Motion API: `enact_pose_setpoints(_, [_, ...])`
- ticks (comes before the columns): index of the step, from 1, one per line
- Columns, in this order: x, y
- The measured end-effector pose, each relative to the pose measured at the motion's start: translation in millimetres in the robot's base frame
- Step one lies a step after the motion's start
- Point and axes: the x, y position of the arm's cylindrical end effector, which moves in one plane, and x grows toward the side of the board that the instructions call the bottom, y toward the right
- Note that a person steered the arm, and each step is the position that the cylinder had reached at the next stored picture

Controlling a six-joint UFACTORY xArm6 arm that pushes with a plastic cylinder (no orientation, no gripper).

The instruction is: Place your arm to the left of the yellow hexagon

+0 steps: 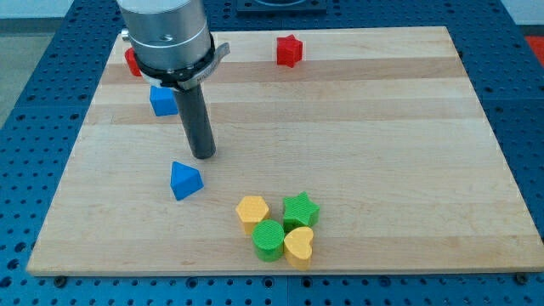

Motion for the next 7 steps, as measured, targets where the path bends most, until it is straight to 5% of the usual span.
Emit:
enact_pose_setpoints(3, [13.4,-79.0])
enact_pose_setpoints(4, [85.7,-75.5])
enact_pose_setpoints(5, [100.4,-57.7])
enact_pose_setpoints(7, [43.1,36.0])
